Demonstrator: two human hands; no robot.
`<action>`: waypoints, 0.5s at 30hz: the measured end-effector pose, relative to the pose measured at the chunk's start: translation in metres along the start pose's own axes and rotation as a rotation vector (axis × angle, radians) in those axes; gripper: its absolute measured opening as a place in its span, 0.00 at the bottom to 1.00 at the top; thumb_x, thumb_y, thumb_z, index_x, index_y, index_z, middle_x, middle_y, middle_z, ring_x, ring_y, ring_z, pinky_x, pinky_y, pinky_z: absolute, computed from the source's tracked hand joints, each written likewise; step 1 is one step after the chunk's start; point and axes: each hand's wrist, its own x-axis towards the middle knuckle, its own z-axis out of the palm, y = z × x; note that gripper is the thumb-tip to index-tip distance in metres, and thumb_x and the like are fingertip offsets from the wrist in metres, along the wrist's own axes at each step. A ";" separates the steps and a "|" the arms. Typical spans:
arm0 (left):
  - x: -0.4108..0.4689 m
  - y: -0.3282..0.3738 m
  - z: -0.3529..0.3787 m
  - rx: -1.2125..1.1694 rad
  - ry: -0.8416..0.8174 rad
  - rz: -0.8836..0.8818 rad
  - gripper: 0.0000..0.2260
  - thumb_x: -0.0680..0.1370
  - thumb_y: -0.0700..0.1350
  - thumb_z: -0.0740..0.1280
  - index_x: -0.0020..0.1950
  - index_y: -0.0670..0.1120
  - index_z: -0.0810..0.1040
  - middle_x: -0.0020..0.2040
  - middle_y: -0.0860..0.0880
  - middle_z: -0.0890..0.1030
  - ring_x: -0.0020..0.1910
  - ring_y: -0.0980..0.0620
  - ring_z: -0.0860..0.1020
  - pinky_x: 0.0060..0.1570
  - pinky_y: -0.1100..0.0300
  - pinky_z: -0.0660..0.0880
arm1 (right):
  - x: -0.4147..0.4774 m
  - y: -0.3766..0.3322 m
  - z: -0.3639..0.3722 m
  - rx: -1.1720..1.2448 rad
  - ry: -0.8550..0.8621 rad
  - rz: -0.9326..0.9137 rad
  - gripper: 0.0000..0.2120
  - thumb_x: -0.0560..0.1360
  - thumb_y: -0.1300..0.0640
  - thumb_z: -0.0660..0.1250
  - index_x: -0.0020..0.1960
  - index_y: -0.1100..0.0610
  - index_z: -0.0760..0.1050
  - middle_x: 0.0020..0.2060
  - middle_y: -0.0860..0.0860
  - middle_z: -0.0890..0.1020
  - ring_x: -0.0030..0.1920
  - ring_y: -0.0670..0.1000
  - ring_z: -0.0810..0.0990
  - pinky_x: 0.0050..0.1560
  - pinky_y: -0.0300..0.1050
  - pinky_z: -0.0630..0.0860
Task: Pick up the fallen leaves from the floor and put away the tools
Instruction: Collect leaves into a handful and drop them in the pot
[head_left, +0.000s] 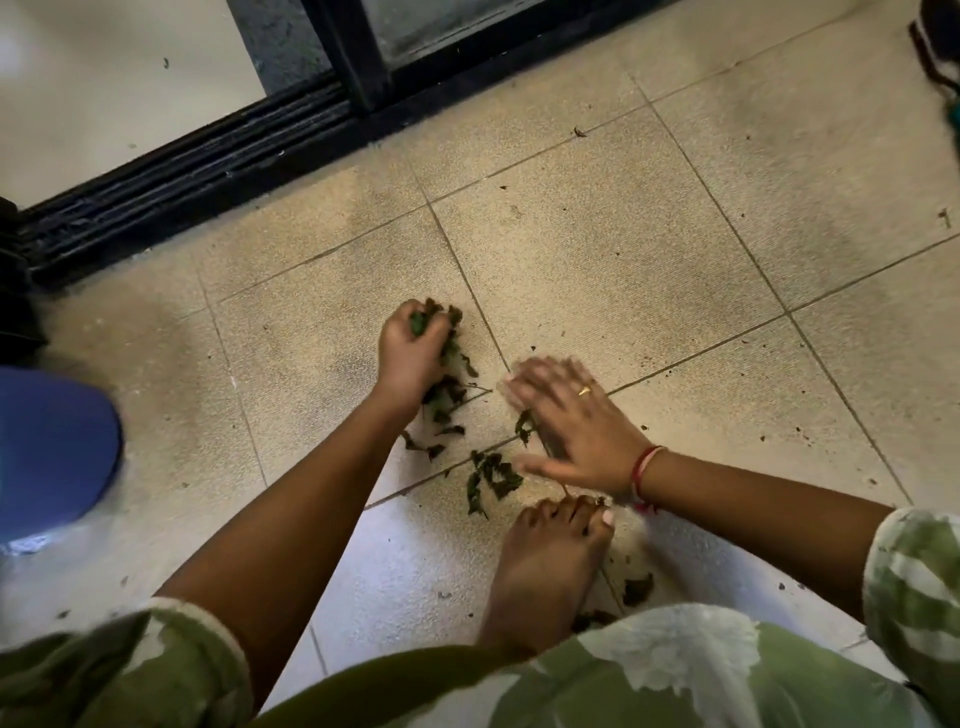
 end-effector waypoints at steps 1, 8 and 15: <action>-0.002 -0.001 -0.009 -0.093 0.029 -0.058 0.02 0.80 0.42 0.63 0.48 0.45 0.74 0.40 0.50 0.78 0.38 0.54 0.77 0.36 0.63 0.75 | 0.005 -0.007 0.012 -0.052 -0.032 -0.079 0.44 0.71 0.27 0.51 0.75 0.45 0.32 0.76 0.53 0.39 0.75 0.53 0.35 0.72 0.53 0.28; -0.014 -0.021 -0.053 -0.525 0.039 -0.269 0.11 0.80 0.45 0.60 0.37 0.46 0.71 0.25 0.53 0.69 0.21 0.58 0.64 0.19 0.67 0.59 | 0.056 -0.040 0.045 -0.232 0.027 -0.275 0.47 0.71 0.25 0.49 0.77 0.53 0.37 0.77 0.59 0.44 0.76 0.60 0.42 0.74 0.61 0.41; -0.026 -0.043 -0.083 -0.813 -0.096 -0.400 0.17 0.80 0.49 0.57 0.32 0.48 0.75 0.25 0.55 0.65 0.20 0.60 0.60 0.17 0.69 0.55 | 0.098 -0.061 0.039 -0.252 0.014 -0.200 0.42 0.73 0.26 0.45 0.77 0.49 0.40 0.77 0.58 0.44 0.75 0.65 0.43 0.69 0.72 0.43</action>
